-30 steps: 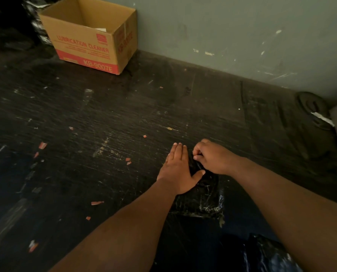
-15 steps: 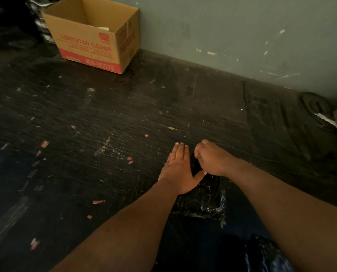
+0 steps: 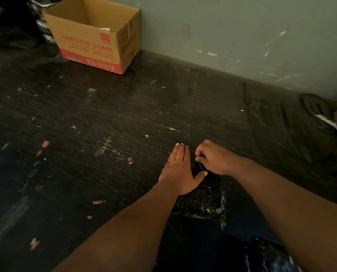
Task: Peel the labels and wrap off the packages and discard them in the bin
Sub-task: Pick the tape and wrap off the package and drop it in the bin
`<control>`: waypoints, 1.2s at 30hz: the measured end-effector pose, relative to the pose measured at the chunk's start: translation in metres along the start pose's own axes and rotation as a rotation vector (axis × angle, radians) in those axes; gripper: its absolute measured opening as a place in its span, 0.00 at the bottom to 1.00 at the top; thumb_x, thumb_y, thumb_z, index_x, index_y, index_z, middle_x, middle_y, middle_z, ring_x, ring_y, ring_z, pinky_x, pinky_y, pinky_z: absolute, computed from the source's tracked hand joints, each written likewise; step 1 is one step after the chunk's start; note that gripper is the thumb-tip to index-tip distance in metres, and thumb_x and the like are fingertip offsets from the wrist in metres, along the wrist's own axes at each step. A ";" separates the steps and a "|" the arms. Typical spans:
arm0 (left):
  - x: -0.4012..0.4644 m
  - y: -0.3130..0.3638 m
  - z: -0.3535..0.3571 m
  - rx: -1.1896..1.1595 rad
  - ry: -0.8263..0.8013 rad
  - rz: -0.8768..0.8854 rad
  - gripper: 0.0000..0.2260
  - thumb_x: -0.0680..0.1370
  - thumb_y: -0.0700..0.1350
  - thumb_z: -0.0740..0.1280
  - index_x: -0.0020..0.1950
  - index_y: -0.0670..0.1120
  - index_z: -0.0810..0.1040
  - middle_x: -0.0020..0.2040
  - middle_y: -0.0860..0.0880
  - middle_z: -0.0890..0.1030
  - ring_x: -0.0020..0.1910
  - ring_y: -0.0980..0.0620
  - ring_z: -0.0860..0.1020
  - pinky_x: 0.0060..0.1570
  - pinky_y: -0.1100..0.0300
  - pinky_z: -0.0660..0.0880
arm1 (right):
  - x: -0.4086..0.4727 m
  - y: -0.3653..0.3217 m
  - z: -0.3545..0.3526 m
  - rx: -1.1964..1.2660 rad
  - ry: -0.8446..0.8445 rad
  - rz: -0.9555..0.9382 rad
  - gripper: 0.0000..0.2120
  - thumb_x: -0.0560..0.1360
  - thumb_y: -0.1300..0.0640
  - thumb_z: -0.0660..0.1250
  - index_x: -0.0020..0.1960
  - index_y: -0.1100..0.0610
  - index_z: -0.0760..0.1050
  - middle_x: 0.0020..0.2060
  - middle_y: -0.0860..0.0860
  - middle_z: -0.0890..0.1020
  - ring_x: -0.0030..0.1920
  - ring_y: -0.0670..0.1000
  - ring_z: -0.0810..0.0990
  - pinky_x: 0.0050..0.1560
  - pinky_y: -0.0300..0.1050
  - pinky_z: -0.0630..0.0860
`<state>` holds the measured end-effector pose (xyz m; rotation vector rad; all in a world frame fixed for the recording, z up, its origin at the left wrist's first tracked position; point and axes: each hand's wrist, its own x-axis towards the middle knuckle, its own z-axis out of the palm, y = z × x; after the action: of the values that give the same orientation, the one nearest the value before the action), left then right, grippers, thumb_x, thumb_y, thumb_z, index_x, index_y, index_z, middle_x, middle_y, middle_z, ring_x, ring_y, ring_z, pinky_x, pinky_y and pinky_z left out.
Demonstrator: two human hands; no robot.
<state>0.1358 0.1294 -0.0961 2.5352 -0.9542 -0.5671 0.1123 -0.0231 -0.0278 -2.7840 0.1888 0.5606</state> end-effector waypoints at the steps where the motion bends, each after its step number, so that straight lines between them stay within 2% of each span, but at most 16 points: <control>1: 0.000 0.000 0.000 -0.001 -0.001 -0.003 0.47 0.79 0.71 0.56 0.83 0.42 0.39 0.84 0.46 0.38 0.81 0.49 0.34 0.76 0.53 0.39 | 0.000 -0.001 0.001 -0.016 0.004 0.007 0.05 0.80 0.52 0.64 0.54 0.50 0.76 0.52 0.48 0.72 0.50 0.47 0.75 0.53 0.44 0.73; 4: 0.000 0.001 -0.002 0.007 -0.003 -0.008 0.47 0.79 0.70 0.56 0.83 0.42 0.39 0.84 0.46 0.38 0.81 0.49 0.35 0.77 0.52 0.39 | 0.000 -0.004 0.005 0.003 0.069 0.060 0.05 0.80 0.53 0.63 0.52 0.50 0.77 0.51 0.48 0.73 0.49 0.47 0.76 0.51 0.43 0.74; 8: -0.001 0.002 -0.001 0.048 -0.013 -0.011 0.47 0.79 0.72 0.54 0.83 0.42 0.38 0.84 0.45 0.38 0.81 0.48 0.35 0.79 0.50 0.40 | -0.004 -0.004 -0.001 0.229 0.177 0.183 0.08 0.82 0.56 0.60 0.51 0.54 0.77 0.47 0.48 0.76 0.48 0.47 0.77 0.47 0.41 0.70; 10: -0.002 0.002 -0.002 0.064 -0.022 -0.013 0.47 0.79 0.72 0.53 0.83 0.42 0.38 0.84 0.45 0.38 0.81 0.48 0.35 0.79 0.49 0.40 | -0.013 -0.001 -0.006 0.299 0.170 0.205 0.08 0.83 0.54 0.59 0.51 0.53 0.76 0.44 0.48 0.78 0.48 0.49 0.78 0.46 0.43 0.71; 13: -0.003 0.006 -0.007 0.109 -0.040 -0.024 0.47 0.79 0.73 0.52 0.83 0.43 0.37 0.84 0.45 0.38 0.81 0.47 0.35 0.80 0.47 0.41 | -0.039 0.005 -0.016 0.454 0.179 0.255 0.12 0.83 0.48 0.58 0.56 0.55 0.75 0.46 0.51 0.80 0.50 0.52 0.79 0.52 0.50 0.75; 14: -0.004 0.008 -0.009 0.131 -0.049 -0.031 0.47 0.79 0.73 0.51 0.83 0.43 0.37 0.84 0.45 0.38 0.81 0.47 0.35 0.80 0.45 0.41 | -0.051 0.007 -0.019 0.492 0.193 0.263 0.14 0.82 0.46 0.59 0.56 0.55 0.75 0.45 0.51 0.80 0.49 0.51 0.79 0.51 0.49 0.76; 17: -0.004 0.016 -0.016 0.243 -0.092 -0.050 0.46 0.79 0.73 0.49 0.83 0.42 0.38 0.84 0.43 0.40 0.82 0.45 0.36 0.79 0.41 0.41 | -0.090 0.018 -0.030 0.453 0.255 0.274 0.13 0.76 0.43 0.69 0.51 0.53 0.76 0.41 0.50 0.80 0.42 0.48 0.79 0.38 0.42 0.71; 21: -0.007 0.041 -0.036 0.479 -0.077 -0.006 0.41 0.82 0.68 0.50 0.83 0.40 0.43 0.84 0.40 0.43 0.82 0.42 0.39 0.78 0.37 0.41 | -0.148 0.047 -0.044 0.378 0.314 0.320 0.11 0.76 0.46 0.70 0.41 0.53 0.78 0.33 0.51 0.81 0.35 0.48 0.78 0.34 0.42 0.69; 23: -0.011 0.067 -0.040 0.530 -0.044 0.070 0.37 0.84 0.63 0.53 0.83 0.41 0.45 0.84 0.39 0.45 0.83 0.41 0.42 0.79 0.37 0.43 | -0.185 0.063 -0.050 0.359 0.331 0.353 0.12 0.76 0.47 0.69 0.39 0.53 0.77 0.32 0.51 0.81 0.33 0.47 0.78 0.34 0.41 0.69; 27: -0.025 0.153 -0.021 0.433 -0.006 0.247 0.35 0.83 0.65 0.54 0.83 0.44 0.53 0.83 0.40 0.52 0.82 0.41 0.48 0.79 0.38 0.46 | -0.266 0.107 -0.057 0.310 0.355 0.480 0.09 0.77 0.47 0.69 0.42 0.51 0.76 0.34 0.51 0.82 0.36 0.49 0.80 0.39 0.44 0.71; 31: -0.049 0.262 0.024 0.321 -0.003 0.475 0.34 0.83 0.65 0.54 0.83 0.46 0.56 0.83 0.41 0.55 0.82 0.42 0.51 0.79 0.40 0.47 | -0.360 0.161 -0.062 0.255 0.423 0.589 0.10 0.77 0.50 0.69 0.39 0.53 0.75 0.30 0.50 0.80 0.32 0.48 0.78 0.40 0.43 0.71; 33: -0.066 0.314 0.051 0.288 -0.018 0.562 0.35 0.83 0.66 0.54 0.83 0.47 0.56 0.83 0.42 0.55 0.82 0.43 0.52 0.79 0.40 0.47 | -0.409 0.186 -0.061 0.254 0.479 0.635 0.10 0.77 0.53 0.70 0.39 0.55 0.77 0.29 0.50 0.78 0.28 0.45 0.75 0.37 0.41 0.71; 36: -0.091 0.382 0.093 0.254 -0.060 0.629 0.35 0.82 0.67 0.55 0.83 0.48 0.56 0.83 0.42 0.55 0.82 0.44 0.54 0.79 0.41 0.47 | -0.478 0.220 -0.057 0.370 0.561 0.708 0.09 0.75 0.57 0.72 0.39 0.59 0.77 0.29 0.52 0.78 0.24 0.44 0.75 0.27 0.37 0.73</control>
<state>-0.1772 -0.0945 0.0263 2.2300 -1.8392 -0.3416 -0.3453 -0.2165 0.1542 -2.3768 1.2776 -0.1387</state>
